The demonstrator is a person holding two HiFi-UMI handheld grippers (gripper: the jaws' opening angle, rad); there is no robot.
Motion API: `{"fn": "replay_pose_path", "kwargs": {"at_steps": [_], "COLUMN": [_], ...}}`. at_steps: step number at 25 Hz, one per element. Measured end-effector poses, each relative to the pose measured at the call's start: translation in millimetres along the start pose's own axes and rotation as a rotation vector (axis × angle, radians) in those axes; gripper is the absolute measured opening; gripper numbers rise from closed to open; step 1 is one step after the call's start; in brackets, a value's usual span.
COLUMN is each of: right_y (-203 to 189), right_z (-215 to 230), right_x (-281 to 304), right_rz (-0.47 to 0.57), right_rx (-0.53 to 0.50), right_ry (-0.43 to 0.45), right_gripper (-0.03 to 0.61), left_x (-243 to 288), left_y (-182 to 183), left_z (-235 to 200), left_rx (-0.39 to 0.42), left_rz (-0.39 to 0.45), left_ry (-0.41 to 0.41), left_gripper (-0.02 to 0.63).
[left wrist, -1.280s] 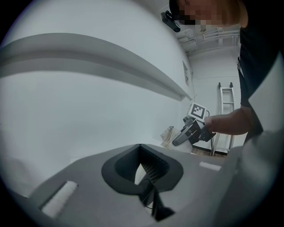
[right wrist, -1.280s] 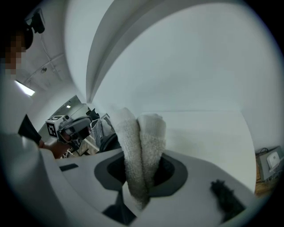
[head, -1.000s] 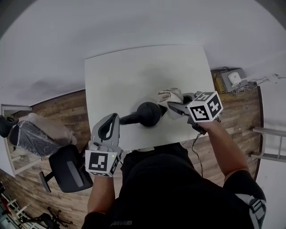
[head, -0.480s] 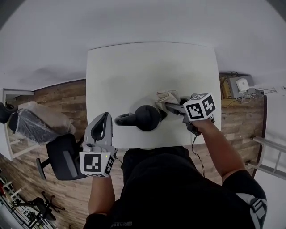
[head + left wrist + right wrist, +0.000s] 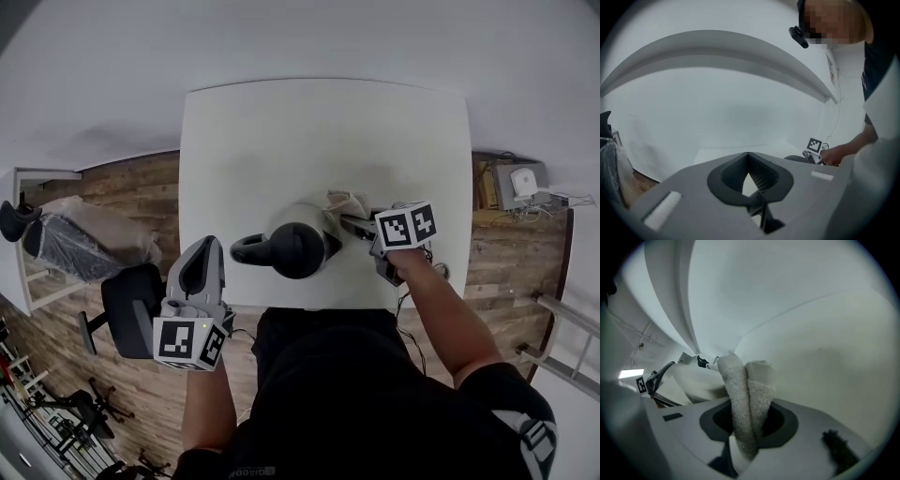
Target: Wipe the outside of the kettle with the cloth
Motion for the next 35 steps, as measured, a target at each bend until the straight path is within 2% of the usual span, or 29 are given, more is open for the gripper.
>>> {"fn": "replay_pose_path", "kwargs": {"at_steps": [2, 6, 14, 23, 29, 35], "right_y": [-3.5, -7.8, -15.5, -15.8, -14.7, -2.6], "right_z": [8.0, 20.7, 35.3, 36.8, 34.6, 10.7], "right_x": [5.5, 10.8, 18.4, 19.7, 20.6, -8.4], "right_rz": [0.011, 0.017, -0.004, -0.018, -0.020, 0.055], "right_rx": [0.036, 0.069, 0.077, 0.032, 0.003, -0.097], "right_ry": [0.005, 0.002, -0.055, -0.157, -0.201, -0.227], "right_gripper": [0.098, 0.098, 0.098, 0.098, 0.098, 0.098], "left_x": [-1.6, -3.9, 3.7, 33.5, 47.9, 63.7], "left_y": [-3.0, -3.1, -3.6, -11.8, -26.5, -33.5], "left_z": [-3.9, -5.1, -3.2, -22.7, -26.9, -20.7], "left_rx": [-0.012, 0.012, 0.024, 0.013, 0.050, 0.080], "left_rz": [-0.013, -0.015, -0.011, -0.010, -0.045, -0.068], "left_ry": [0.026, 0.051, 0.030, -0.075, -0.161, -0.274], "left_gripper": [0.006, 0.006, 0.006, 0.006, 0.006, 0.006]}}
Point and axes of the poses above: the fingertips, and each gripper's own axes: x forward along the fingers, z to its right, y out of its top, the point moved 1 cm from there along -x, backward along the fingers, and after that the axes turned 4 degrees about y, right-handed, at the moved point
